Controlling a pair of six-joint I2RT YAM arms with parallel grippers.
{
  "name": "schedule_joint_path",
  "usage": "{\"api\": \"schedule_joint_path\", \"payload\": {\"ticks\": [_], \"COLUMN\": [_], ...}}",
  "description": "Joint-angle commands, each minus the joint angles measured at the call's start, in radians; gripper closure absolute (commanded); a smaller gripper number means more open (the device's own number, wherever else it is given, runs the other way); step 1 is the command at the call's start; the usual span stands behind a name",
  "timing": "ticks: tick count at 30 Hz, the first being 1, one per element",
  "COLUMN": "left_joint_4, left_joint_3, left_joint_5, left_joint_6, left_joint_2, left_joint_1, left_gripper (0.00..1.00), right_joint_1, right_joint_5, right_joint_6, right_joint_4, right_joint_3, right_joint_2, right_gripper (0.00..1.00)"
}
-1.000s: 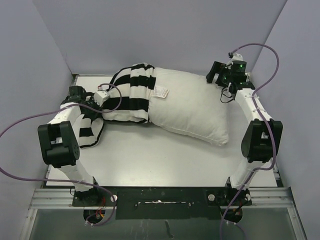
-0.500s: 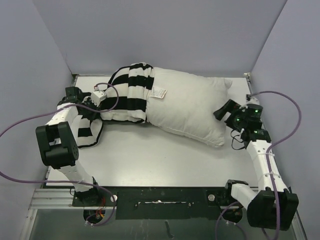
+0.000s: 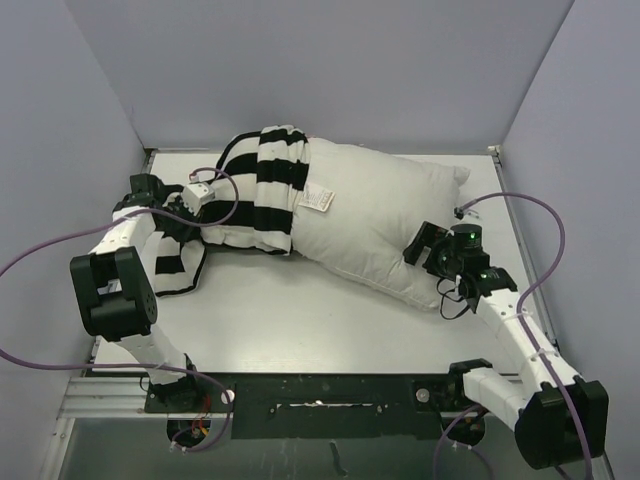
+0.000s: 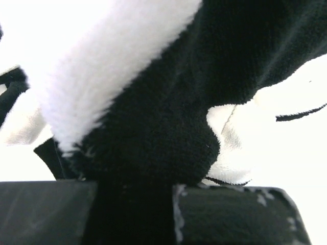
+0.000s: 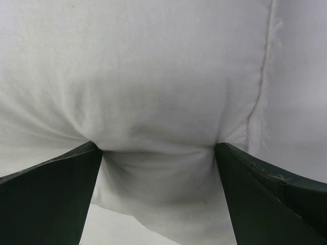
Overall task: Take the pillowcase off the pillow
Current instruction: Remove the pillow from the pillowcase.
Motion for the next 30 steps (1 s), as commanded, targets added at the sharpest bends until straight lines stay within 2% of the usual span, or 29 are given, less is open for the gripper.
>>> {"api": "schedule_joint_path", "payload": {"ticks": [1,9,12,16,22,25,28,30], "left_joint_4": [-0.012,-0.017,-0.019,-0.023,-0.032,-0.035,-0.040,-0.046], "left_joint_3": [0.011,0.052,0.061,0.072,0.080,0.080,0.080,0.080], "left_joint_5": [0.023,0.012,0.011,0.012,0.018,0.026,0.030,0.031], "left_joint_6": [0.040,0.042,0.041,0.039,0.029,0.020,0.017,0.017], "left_joint_2": [-0.079,-0.048,-0.041,-0.038,-0.033,-0.031,-0.027,-0.027], "left_joint_1": [0.000,0.016,0.019,0.021,0.023,0.021,0.013,0.008], "left_gripper": [1.00,1.00,1.00,1.00,1.00,1.00,1.00,1.00], "right_joint_1": [0.007,0.007,0.003,-0.013,-0.027,-0.024,-0.022,-0.020], "right_joint_5": [0.200,0.185,0.094,-0.074,-0.457,-0.605,-0.642,-0.612], "right_joint_6": [-0.006,0.026,0.033,0.051,0.059,0.081,0.101,0.078], "right_joint_4": [-0.167,-0.321,-0.293,-0.134,0.421,0.634,0.772,0.740], "right_joint_3": [0.035,0.014,-0.021,-0.111,-0.260,-0.268,-0.268,-0.234], "right_joint_2": [-0.071,-0.218,-0.256,-0.177,-0.008,0.075,0.122,0.150], "right_gripper": [0.02,0.02,0.02,0.02,0.02,0.02,0.02,0.01]}}
